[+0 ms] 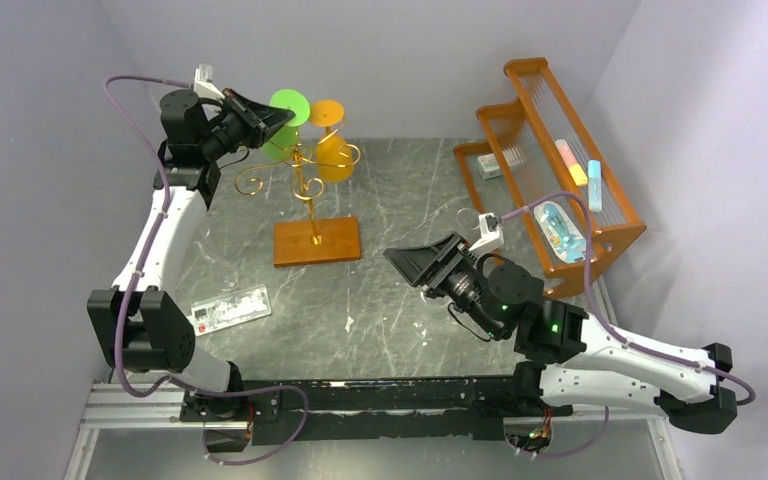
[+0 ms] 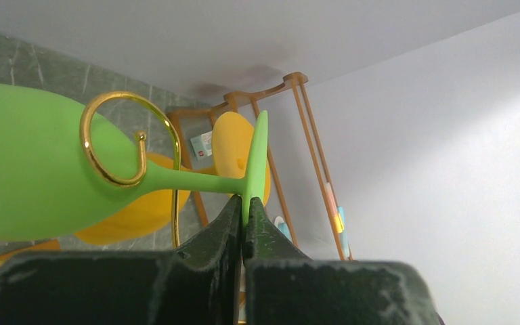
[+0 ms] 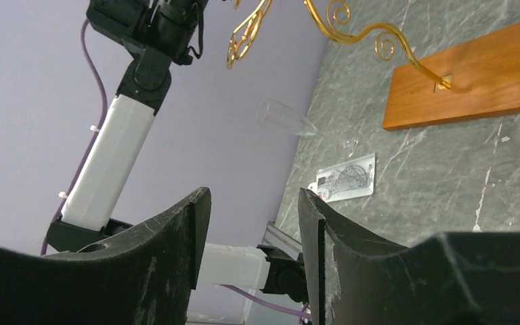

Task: Place the wine glass upside down on the wine glass rack

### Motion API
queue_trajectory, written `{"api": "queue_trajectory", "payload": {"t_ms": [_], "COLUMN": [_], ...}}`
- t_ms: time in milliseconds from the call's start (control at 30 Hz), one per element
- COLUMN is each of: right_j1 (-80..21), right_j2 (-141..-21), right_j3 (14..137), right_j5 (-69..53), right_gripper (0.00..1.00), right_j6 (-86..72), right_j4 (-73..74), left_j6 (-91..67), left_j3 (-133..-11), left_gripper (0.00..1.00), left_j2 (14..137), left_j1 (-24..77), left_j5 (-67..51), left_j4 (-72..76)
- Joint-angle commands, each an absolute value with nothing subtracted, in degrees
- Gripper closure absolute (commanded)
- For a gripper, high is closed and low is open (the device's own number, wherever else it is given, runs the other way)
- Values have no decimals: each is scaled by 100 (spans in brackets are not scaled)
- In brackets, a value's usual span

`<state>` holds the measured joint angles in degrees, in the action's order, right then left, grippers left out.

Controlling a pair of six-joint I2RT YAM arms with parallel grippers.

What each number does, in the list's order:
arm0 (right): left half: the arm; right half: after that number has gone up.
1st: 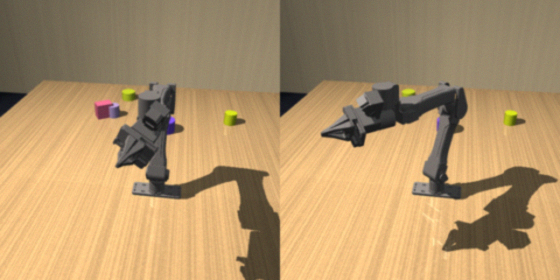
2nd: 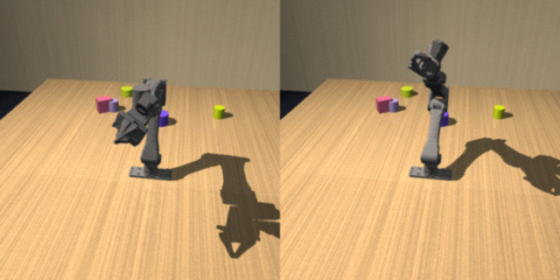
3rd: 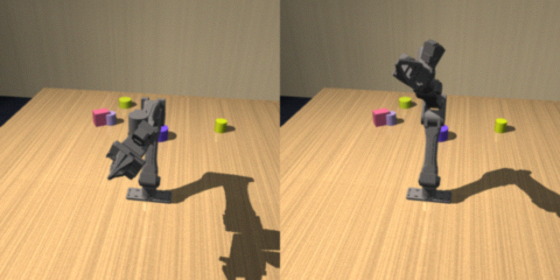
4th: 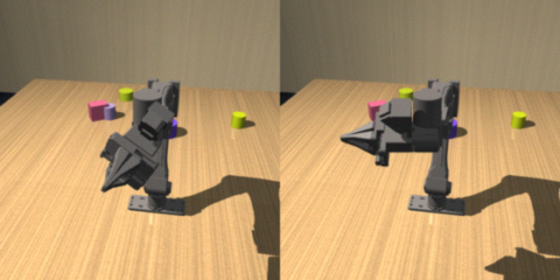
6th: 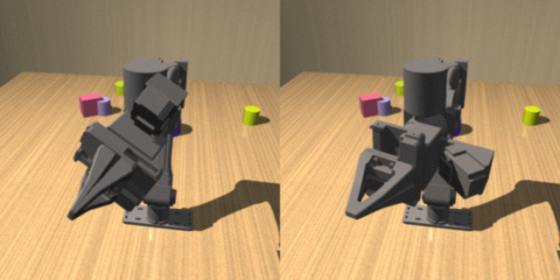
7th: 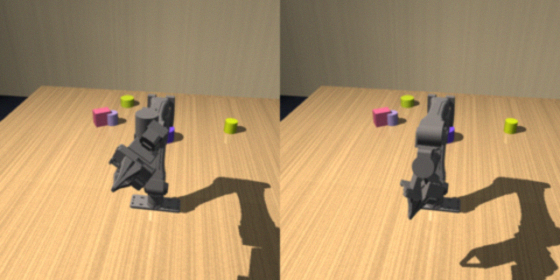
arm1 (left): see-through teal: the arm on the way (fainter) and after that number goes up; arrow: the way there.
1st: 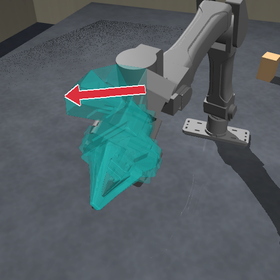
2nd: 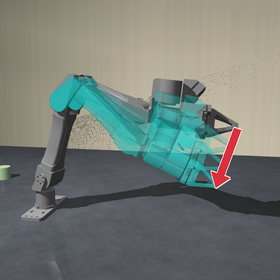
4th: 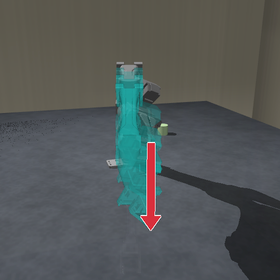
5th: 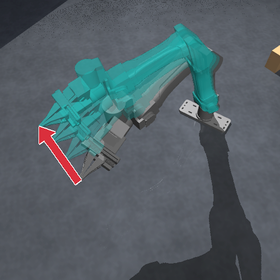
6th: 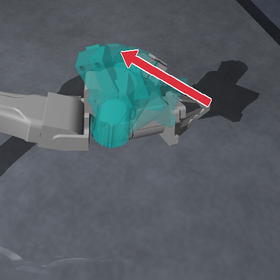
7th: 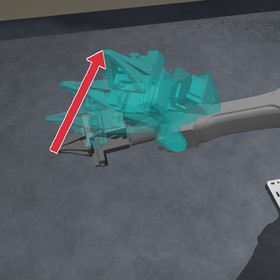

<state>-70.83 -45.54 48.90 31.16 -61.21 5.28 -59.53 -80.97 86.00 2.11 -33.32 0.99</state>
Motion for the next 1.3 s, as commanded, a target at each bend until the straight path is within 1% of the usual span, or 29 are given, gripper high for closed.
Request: {"api": "queue_trajectory", "payload": {"t_ms": [0, 233, 700, 933, 1267], "right_j1": [-7057, -7056, -7057, -7057, -7057], "right_j2": [-4379, -4254, -4203, -4228, -4203], "right_j3": [4834, 4756, 4830, 4861, 4816], "right_j5": [3453, 3524, 3643, 3658, 3658], "right_gripper": [46, 47, 48, 48, 47], "right_j6": [-6042, -5979, -5959, -5959, -5977], "right_j4": [396, 378, 584, 654, 651], "left_j6": [-6127, -5727, -5760, -5930, -5570], "left_j3": [-8459, -8946, -8962, -8704, -8929], "left_gripper": [95, 95, 95, 95, 95], "left_j2": [8747, 8944, 9291, 9101, 9023], "left_j1": [254, 264, 264, 184, 29], "left_j5": [-3429, -2957, -2988, -2606, -2590], "left_j4": [594, 14, 155, 335, -270]}}
